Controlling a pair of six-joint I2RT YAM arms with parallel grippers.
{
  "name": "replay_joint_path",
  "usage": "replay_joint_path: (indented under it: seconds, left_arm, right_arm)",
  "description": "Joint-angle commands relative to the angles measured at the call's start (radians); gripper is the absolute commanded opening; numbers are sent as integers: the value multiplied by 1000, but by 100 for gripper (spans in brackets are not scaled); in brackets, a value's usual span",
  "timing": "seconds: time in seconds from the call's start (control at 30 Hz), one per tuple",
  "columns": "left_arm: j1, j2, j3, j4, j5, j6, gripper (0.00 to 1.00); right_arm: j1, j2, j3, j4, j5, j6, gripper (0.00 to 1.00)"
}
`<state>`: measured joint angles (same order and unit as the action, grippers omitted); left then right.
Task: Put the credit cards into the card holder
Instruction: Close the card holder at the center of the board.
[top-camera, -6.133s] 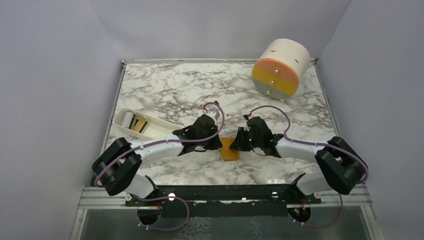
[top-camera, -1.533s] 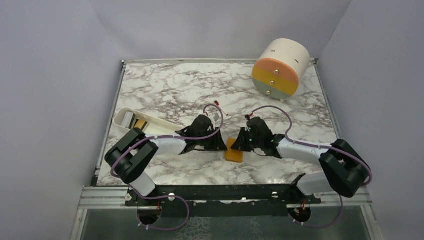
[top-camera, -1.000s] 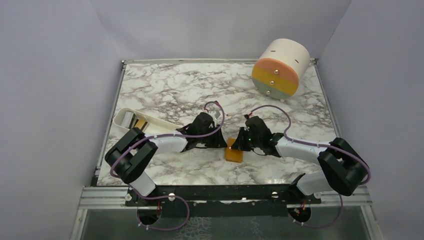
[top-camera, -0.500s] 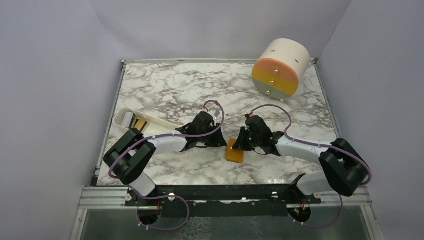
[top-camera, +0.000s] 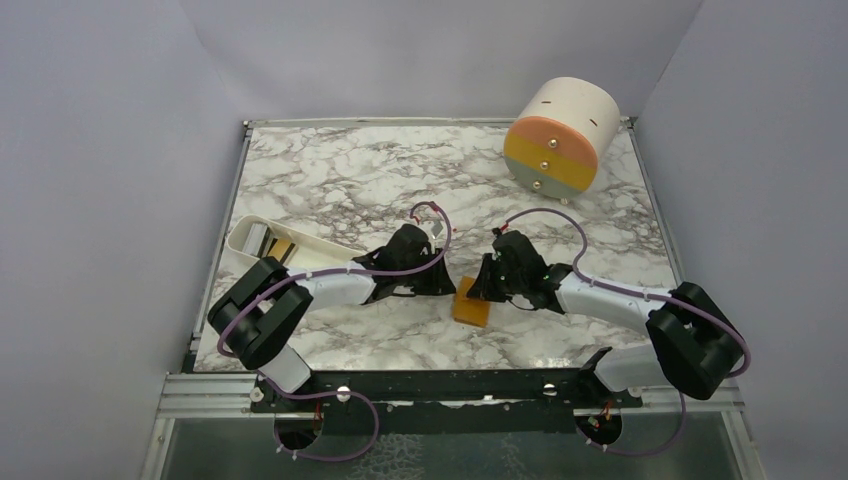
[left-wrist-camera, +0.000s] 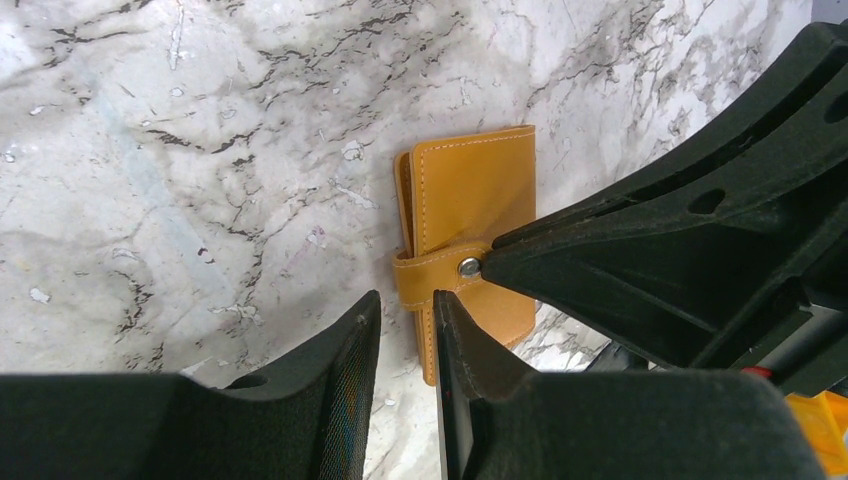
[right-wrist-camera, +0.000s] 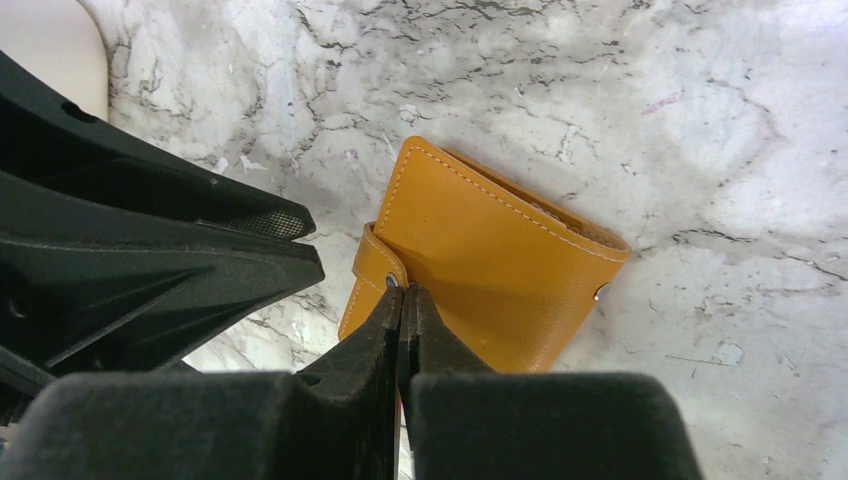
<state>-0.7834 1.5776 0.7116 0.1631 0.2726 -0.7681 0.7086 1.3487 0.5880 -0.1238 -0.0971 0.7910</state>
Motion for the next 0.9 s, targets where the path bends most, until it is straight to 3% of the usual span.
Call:
replay_joint_path:
  seconds: [0.0,0.7,0.87]
  left_arm:
    - [-10,10,25,15,25,8,28]
    - [-57,61,101,-32,4,31,25]
    - [-49,97,175,-141,-62,43,26]
  right_arm:
    - [5,3,-1,-31,47,9,1]
    - [5,-4,-42,-10,35,-2,1]
    - [5,-45,0,-31,13,-46,1]
